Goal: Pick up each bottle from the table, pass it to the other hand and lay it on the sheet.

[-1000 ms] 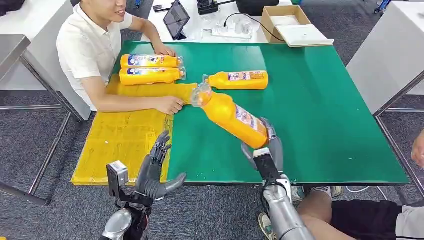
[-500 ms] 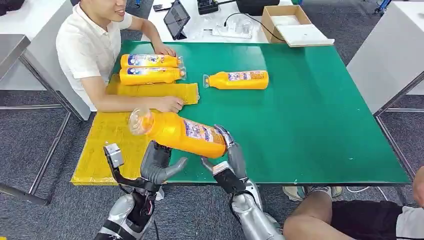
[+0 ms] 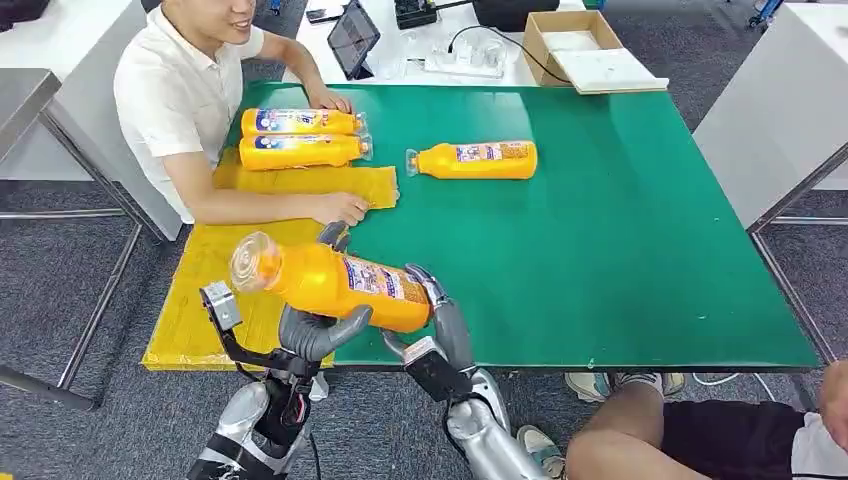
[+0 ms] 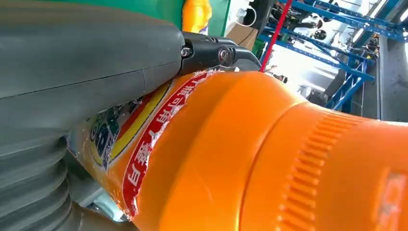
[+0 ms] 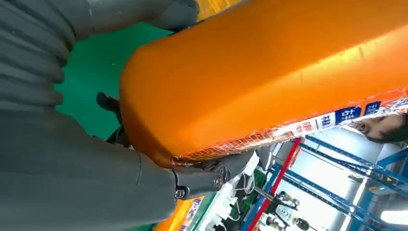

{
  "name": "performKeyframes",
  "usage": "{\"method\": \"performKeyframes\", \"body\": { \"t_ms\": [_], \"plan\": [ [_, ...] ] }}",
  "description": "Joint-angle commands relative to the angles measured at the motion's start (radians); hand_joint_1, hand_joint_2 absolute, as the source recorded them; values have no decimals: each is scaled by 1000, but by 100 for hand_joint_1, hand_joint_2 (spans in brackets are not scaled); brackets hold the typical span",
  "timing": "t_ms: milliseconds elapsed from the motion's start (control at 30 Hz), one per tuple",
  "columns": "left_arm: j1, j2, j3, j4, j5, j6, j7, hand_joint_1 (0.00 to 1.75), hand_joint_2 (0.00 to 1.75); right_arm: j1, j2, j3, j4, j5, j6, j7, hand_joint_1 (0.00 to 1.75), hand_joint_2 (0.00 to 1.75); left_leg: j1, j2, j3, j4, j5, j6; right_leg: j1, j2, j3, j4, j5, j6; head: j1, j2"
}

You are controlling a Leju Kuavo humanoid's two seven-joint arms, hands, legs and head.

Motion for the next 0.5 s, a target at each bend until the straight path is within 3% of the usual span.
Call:
{"method": "performKeyframes", "body": {
  "t_ms": [33, 500],
  "plan": [
    [-36, 17, -20, 21, 1, 3, 2, 0, 175, -30, -10, 26, 67, -4, -3, -32, 175, 175, 1, 0, 2, -1, 0, -1, 1, -1, 2, -1, 0, -1, 0, 0],
    [-20, 8, -18, -23, 5, 44, -21, 0, 175, -31, 29, 121, 175, 10, 2, -32, 175, 175, 2, 2, 5, 0, -2, -3, 2, 0, 5, 0, -2, -3, 0, 0]
  ]
}}
